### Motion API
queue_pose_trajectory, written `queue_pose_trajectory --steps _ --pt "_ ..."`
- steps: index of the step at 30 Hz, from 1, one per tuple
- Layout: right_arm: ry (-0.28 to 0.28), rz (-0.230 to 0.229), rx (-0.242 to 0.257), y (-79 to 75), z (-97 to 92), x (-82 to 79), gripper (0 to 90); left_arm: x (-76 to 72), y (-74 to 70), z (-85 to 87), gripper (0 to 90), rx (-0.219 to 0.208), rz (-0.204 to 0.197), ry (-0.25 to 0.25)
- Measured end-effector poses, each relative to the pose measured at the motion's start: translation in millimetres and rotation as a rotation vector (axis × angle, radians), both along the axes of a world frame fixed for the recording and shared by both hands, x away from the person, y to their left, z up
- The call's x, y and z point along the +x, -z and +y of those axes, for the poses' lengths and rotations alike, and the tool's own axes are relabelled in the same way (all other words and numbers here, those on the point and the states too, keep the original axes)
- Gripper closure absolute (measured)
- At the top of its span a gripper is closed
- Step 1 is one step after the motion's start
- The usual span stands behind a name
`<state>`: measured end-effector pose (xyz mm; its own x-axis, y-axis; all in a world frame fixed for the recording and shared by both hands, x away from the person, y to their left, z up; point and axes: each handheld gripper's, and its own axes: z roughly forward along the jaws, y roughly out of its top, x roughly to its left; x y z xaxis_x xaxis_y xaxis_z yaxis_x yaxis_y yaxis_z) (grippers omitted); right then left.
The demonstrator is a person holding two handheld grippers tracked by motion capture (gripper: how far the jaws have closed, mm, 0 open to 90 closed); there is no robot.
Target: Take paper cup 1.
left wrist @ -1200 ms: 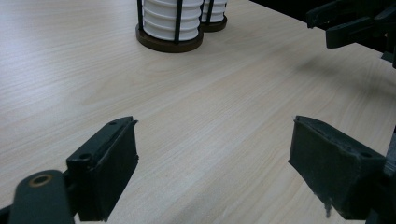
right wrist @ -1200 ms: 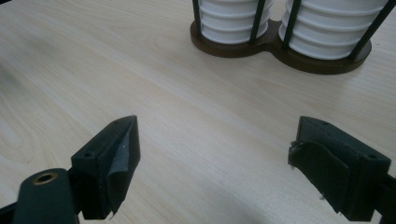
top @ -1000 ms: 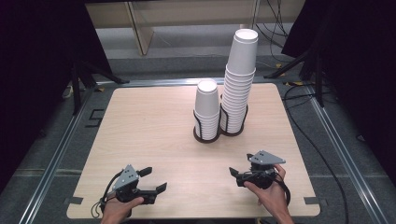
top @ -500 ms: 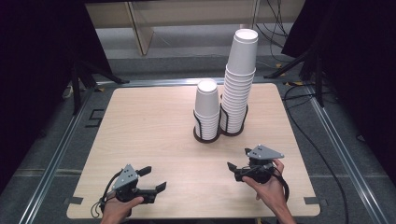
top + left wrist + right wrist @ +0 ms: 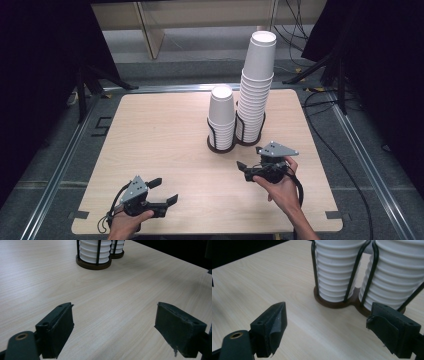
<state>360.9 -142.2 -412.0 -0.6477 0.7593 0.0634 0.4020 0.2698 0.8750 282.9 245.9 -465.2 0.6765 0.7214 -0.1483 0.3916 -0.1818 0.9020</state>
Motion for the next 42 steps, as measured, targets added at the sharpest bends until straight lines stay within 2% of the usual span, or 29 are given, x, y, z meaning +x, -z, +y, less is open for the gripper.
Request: queue_pose_trajectory --steps 1,8,9,10,12,16,19,21,22,23,25,29,30,32,34,35,37,38,40,42 --pt "0.002 -0.019 0.004 -1.4 2.0 1.8 15.9 0.1 0.1 -0.6 14.5 -0.007 0.001 -0.005" --pt "-0.014 -0.029 -0.008 -14.0 14.4 11.0 15.9 1.2 0.7 -1.1 14.5 -0.004 -0.005 0.0" --pt "-0.014 -0.035 0.011 -14.6 17.0 13.4 15.8 1.1 0.7 -1.1 14.5 -0.003 -0.006 -0.001" --pt "-0.009 -0.05 0.001 -16.9 17.7 15.7 15.8 1.2 0.7 -1.2 14.5 -0.002 -0.006 -0.002" --pt "-0.004 -0.04 0.011 -22.0 20.4 18.7 15.8 1.5 0.7 -1.2 14.5 0.001 -0.004 -0.004" --pt "0.003 -0.067 0.017 -31.2 25.1 26.5 15.8 0.6 -0.6 -0.9 14.5 0.02 0.006 -0.011" --pt "0.005 -0.094 0.025 -37.6 26.9 32.2 15.8 0.7 -0.4 -1.2 14.5 0.017 0.006 -0.013" --pt "-0.005 -0.102 0.055 -40.3 28.8 36.6 15.8 0.7 -0.3 -1.5 14.5 0.012 0.006 -0.016" --pt "0.004 -0.11 0.046 -42.3 28.7 37.7 15.8 0.7 -0.2 -1.7 14.5 0.011 0.006 -0.017" --pt "0.007 -0.097 0.048 -44.2 29.4 38.2 15.8 0.7 -0.2 -1.7 14.5 0.011 0.006 -0.017" --pt "0.008 -0.101 0.05 -46.4 31.3 40.6 16.0 1.2 0.1 -1.2 14.5 0.016 0.002 -0.009" --pt "0.016 -0.112 0.056 -49.5 33.6 45.1 16.0 0.8 0.0 -2.1 14.5 0.012 0.005 -0.014" --pt "0.012 -0.125 0.043 -50.4 32.9 46.7 16.0 0.9 0.0 -2.2 14.5 0.011 0.004 -0.013" --pt "0.015 -0.113 0.054 -51.4 33.7 47.6 16.0 0.9 0.1 -2.2 14.5 0.011 0.004 -0.014" --pt "0.018 -0.127 0.059 -52.2 33.5 49.3 16.1 1.1 0.2 -2.2 14.5 0.011 0.004 -0.013" --pt "0.008 -0.111 0.074 -52.3 34.2 49.8 16.1 1.7 0.8 -2.5 14.5 0.002 0.0 -0.009" --pt "0.011 -0.121 0.06 -52.8 33.7 51.5 16.1 1.8 0.9 -2.6 14.5 0.003 0.002 -0.008" --pt "0.01 -0.116 0.075 -52.5 34.8 52.2 16.2 1.9 0.8 -2.0 14.5 0.012 0.002 -0.004" --pt "0.016 -0.126 0.065 -54.2 34.6 54.1 16.5 2.1 1.0 -2.4 14.5 0.01 0.002 -0.004" --pt "0.008 -0.116 0.078 -54.9 35.7 55.1 16.5 2.2 1.1 -2.6 14.5 0.009 0.002 -0.003"
